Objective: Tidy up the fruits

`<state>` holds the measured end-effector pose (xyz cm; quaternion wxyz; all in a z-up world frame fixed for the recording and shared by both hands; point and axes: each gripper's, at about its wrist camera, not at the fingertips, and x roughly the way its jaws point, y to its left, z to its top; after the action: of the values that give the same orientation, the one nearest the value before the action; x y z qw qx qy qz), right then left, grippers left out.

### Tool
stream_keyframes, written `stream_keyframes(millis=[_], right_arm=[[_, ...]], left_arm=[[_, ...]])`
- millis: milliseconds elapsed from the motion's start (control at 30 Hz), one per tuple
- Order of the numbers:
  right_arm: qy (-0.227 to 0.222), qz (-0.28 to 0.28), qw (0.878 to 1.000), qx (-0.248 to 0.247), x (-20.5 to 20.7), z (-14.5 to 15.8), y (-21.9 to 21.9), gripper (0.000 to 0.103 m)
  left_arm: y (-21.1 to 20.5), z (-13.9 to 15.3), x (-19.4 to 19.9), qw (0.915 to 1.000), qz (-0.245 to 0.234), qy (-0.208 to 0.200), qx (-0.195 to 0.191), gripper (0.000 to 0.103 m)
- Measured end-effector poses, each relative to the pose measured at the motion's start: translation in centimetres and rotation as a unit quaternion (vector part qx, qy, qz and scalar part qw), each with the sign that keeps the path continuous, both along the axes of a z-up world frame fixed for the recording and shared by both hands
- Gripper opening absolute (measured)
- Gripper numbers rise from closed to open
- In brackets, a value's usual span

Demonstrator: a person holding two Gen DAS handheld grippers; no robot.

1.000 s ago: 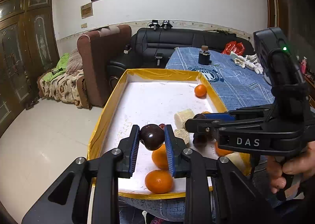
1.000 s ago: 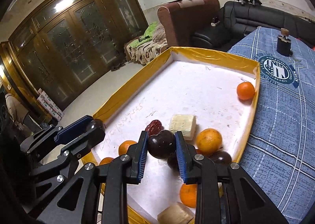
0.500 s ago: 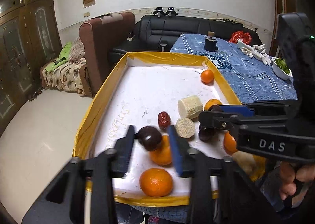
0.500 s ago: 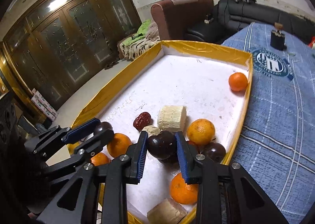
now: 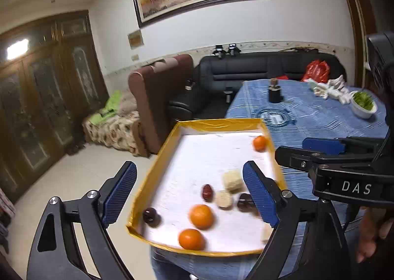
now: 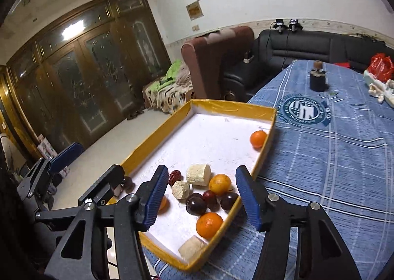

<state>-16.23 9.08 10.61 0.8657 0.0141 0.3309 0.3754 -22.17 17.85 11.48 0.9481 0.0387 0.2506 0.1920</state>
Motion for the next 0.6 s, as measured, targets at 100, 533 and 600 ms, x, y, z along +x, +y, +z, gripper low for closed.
stream_keyframes(millis=[100,533,600], right_arm=[[-0.008,-0.005,1.000,0.011,-0.7,1.2,-1.3,0.059],[-0.086,-0.030,0.996,-0.003,-3.1,4.2,-3.1,0.071],[-0.092,-0.036,0.995,-0.008,-3.0,4.1,-3.1,0.073]], left_arm=[[-0.2,1.0,-0.4,0.9993,-0.006,0.008,-0.035,0.092],[-1.6,2.7,-1.6,0.9996,-0.001,-0.023,0.016,0.103],[-1.1,2.9,-1.8,0.9992,0.017,-0.028,0.023,0.103]])
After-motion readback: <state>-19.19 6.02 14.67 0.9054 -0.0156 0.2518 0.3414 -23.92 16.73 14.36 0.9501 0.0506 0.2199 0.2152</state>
